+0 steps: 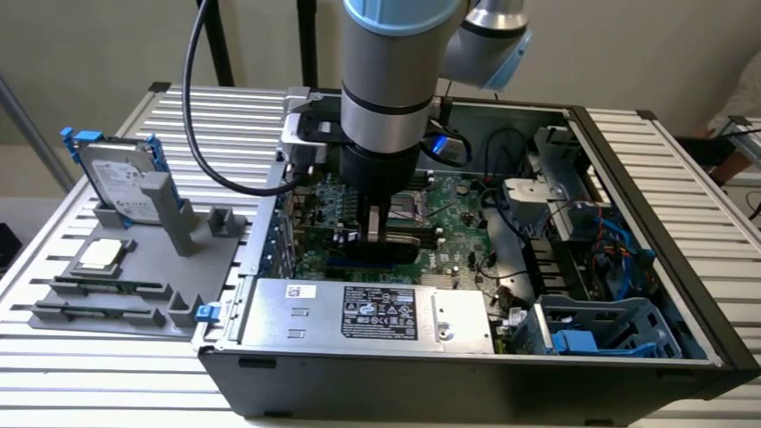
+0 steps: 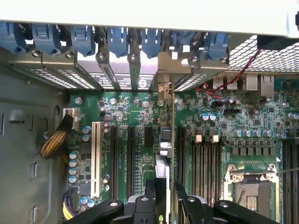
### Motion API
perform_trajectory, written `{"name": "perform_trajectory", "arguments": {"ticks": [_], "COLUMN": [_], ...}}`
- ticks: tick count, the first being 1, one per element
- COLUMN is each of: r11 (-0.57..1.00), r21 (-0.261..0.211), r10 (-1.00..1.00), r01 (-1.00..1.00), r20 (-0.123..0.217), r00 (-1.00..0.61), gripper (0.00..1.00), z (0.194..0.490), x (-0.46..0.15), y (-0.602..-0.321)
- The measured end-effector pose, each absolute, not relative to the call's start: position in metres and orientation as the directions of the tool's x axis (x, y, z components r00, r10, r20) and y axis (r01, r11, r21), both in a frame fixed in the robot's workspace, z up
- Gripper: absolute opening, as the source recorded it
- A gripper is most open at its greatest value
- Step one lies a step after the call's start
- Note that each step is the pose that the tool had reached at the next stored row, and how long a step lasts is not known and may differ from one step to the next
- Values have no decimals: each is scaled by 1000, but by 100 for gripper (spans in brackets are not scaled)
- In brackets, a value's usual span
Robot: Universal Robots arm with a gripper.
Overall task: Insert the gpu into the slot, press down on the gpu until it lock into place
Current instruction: 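Insert the gpu into the slot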
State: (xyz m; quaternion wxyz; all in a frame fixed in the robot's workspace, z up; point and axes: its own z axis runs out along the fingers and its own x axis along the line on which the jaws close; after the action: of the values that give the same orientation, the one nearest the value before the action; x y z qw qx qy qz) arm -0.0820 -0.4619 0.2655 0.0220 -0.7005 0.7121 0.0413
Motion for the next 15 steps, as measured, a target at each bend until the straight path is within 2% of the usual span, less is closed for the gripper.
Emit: {"name": "perform_trajectory", "arguments": {"ticks": [15], "r11": [1], "r21": [28], "r10": [-996], "r01": [-1000], "r20": [-85], "r00": [-3], "gripper": [26], "z": [265], "x": [-82], "y": [-460]}}
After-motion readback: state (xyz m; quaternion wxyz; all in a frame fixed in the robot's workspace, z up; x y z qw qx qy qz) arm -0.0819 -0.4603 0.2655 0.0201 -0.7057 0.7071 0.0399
